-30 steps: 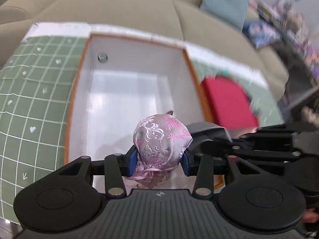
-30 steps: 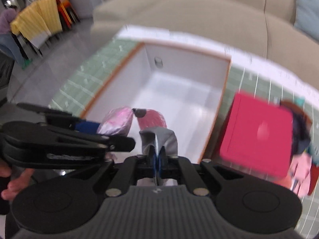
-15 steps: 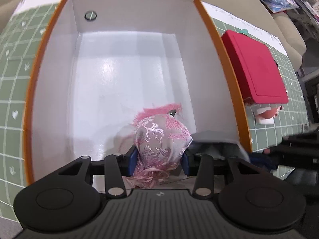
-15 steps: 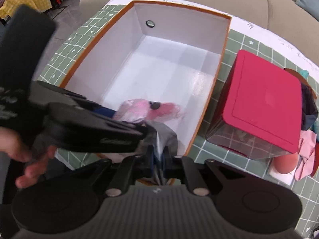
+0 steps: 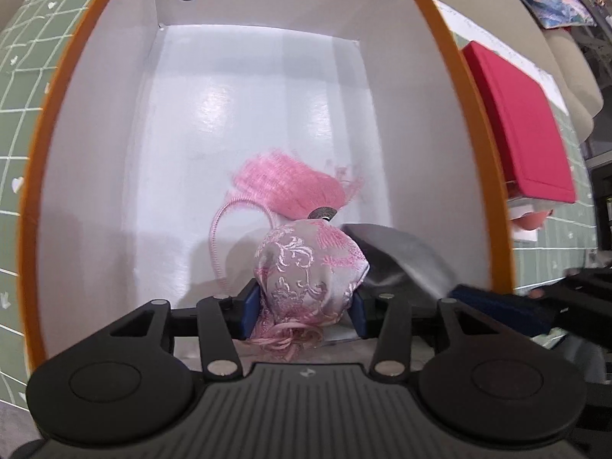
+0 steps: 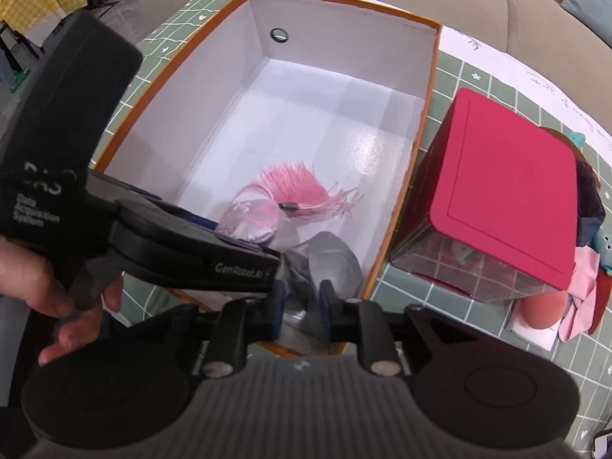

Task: Organize soft objects
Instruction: 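Lower both items into the white box and open both grippers, then move both grippers back over the pile of soft items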

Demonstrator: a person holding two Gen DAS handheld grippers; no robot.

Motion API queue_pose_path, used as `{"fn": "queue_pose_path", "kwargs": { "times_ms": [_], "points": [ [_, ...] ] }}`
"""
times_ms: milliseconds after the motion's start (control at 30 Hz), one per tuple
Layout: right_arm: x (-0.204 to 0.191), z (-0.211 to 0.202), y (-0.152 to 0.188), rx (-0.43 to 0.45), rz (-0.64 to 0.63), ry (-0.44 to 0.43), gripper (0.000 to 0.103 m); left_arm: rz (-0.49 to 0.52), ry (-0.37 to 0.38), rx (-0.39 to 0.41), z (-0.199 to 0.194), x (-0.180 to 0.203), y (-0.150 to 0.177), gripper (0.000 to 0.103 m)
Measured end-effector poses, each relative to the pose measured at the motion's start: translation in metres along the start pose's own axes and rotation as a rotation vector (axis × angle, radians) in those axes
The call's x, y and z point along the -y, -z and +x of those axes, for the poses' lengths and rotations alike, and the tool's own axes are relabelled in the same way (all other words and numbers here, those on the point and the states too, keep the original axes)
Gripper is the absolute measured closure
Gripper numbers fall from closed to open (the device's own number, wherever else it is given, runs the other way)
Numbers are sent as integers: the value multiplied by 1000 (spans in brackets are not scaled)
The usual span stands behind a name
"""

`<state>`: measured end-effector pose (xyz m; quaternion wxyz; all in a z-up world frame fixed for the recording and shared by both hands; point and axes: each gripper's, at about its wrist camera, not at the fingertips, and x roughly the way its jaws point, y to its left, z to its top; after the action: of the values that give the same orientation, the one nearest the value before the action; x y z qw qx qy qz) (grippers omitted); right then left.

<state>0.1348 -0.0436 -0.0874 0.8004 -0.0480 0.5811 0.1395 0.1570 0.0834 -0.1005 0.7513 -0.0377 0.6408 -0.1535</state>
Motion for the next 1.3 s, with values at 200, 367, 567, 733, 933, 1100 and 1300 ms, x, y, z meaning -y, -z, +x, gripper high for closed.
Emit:
{"fn": "queue_pose_path", "kwargs": {
  "times_ms": [200, 367, 567, 733, 933, 1100, 1300],
  "points": [
    [-1, -5, 2, 26, -34, 55, 65, -2, -18, 19, 1, -8, 1, 16],
    [6, -7, 3, 38, -4, 25, 59, 9, -34, 76, -10, -8, 9, 16],
    [0, -13, 6, 79, -12, -88, 12, 31, -16, 167, -34, -1, 9, 16],
    [-6, -24, 7, 139, -53, -119, 14, 81, 34, 172, -52, 10, 6, 18],
    [-1, -52, 12, 209, -43, -188, 17, 130, 45, 253, -80, 27, 7, 19],
    [12, -81, 19, 279, -33, -234, 16, 133, 63, 263, -104, 44, 4, 17],
    [39, -106, 29, 338, 18, -233, 16, 134, 71, 317, -130, 65, 2, 16]
  ]
}}
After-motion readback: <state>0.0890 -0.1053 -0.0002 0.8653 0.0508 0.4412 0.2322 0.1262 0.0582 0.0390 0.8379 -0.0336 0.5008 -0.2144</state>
